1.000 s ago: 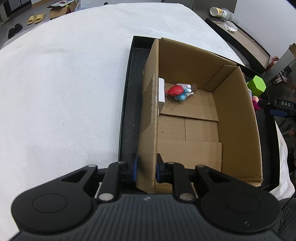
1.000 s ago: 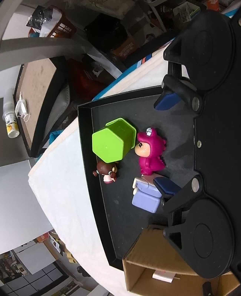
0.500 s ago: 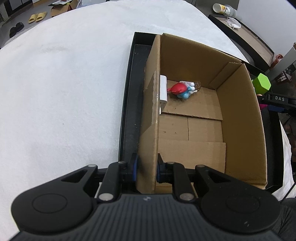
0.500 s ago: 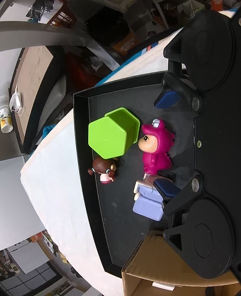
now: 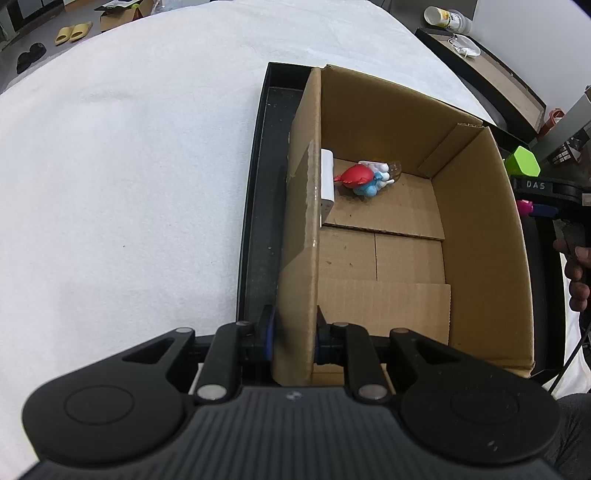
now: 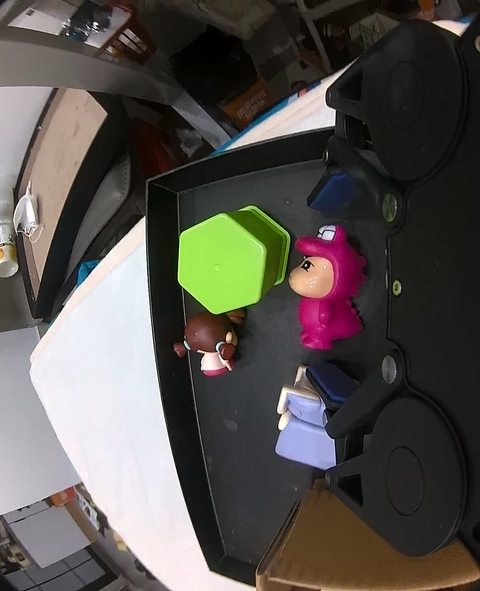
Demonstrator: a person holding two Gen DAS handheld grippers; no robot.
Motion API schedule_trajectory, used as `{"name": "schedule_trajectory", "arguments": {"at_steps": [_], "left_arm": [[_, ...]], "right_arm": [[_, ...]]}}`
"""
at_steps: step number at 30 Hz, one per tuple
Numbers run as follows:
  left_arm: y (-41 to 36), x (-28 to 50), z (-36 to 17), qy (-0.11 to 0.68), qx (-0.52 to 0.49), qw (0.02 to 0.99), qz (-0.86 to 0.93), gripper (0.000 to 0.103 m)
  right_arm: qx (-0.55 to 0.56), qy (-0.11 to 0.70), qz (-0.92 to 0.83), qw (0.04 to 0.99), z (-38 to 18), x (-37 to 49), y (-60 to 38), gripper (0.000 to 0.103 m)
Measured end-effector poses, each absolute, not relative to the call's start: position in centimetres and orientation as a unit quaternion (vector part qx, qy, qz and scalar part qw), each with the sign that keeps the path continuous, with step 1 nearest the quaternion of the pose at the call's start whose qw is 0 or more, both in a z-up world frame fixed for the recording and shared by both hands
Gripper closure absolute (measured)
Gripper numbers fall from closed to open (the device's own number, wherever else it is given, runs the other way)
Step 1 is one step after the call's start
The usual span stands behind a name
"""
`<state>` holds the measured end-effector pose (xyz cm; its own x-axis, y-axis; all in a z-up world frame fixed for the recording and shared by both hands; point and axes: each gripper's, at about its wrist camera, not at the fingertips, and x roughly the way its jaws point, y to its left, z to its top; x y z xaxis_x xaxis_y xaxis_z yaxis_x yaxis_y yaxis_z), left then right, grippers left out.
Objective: Organize rigid objects
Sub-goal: 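Move the right gripper to the pink dinosaur figure and grasp it, then carry the pink dinosaur toward the box with the right gripper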
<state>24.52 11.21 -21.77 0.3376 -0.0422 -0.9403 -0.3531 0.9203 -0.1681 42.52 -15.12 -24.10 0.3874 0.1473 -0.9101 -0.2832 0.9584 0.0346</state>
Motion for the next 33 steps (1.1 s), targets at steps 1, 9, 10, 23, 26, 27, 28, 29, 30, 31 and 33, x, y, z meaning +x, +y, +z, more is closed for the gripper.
{"name": "schedule_trajectory", "arguments": {"at_steps": [1, 9, 10, 23, 26, 27, 28, 29, 30, 31, 33], "left_arm": [[11.2, 24.5, -21.8, 0.568, -0.175, 0.799, 0.098, 0.085], [10.4, 24.9, -21.9, 0.576, -0.157, 0.795, 0.105, 0.085], [10.3, 24.9, -22.0, 0.578, -0.155, 0.795, 0.104, 0.085], [10.4, 24.0, -21.2, 0.568, -0.161, 0.802, 0.096, 0.085], [10.5, 23.7, -20.8, 0.564, -0.161, 0.805, 0.092, 0.085], [10.5, 23.6, -20.7, 0.562, -0.162, 0.806, 0.090, 0.085], [10.6, 23.5, -20.6, 0.561, -0.162, 0.807, 0.089, 0.085], [10.5, 23.4, -20.5, 0.561, -0.162, 0.807, 0.088, 0.085], [10.5, 23.3, -20.4, 0.560, -0.162, 0.808, 0.087, 0.085], [10.5, 23.2, -20.4, 0.559, -0.162, 0.809, 0.086, 0.085], [10.6, 23.1, -20.2, 0.557, -0.163, 0.810, 0.085, 0.085]], "right_arm": [[-0.073, 0.541, 0.127, 0.828, -24.1, 42.4, -14.9, 0.035], [-0.082, 0.537, 0.139, 0.828, -22.0, 40.5, -14.8, 0.035], [-0.082, 0.536, 0.139, 0.829, -21.7, 40.4, -14.9, 0.035], [-0.075, 0.512, 0.144, 0.843, -17.6, 38.7, -15.6, 0.035], [-0.076, 0.504, 0.146, 0.848, -16.6, 38.2, -15.4, 0.035], [-0.075, 0.502, 0.147, 0.849, -16.3, 38.0, -15.3, 0.035], [-0.074, 0.500, 0.148, 0.850, -16.1, 37.9, -15.2, 0.035], [-0.073, 0.498, 0.149, 0.851, -15.8, 37.7, -15.1, 0.035], [-0.072, 0.496, 0.151, 0.852, -15.5, 37.6, -15.1, 0.035], [-0.072, 0.494, 0.152, 0.853, -15.3, 37.5, -14.9, 0.035], [-0.073, 0.491, 0.155, 0.854, -14.8, 37.1, -14.6, 0.035]]}}
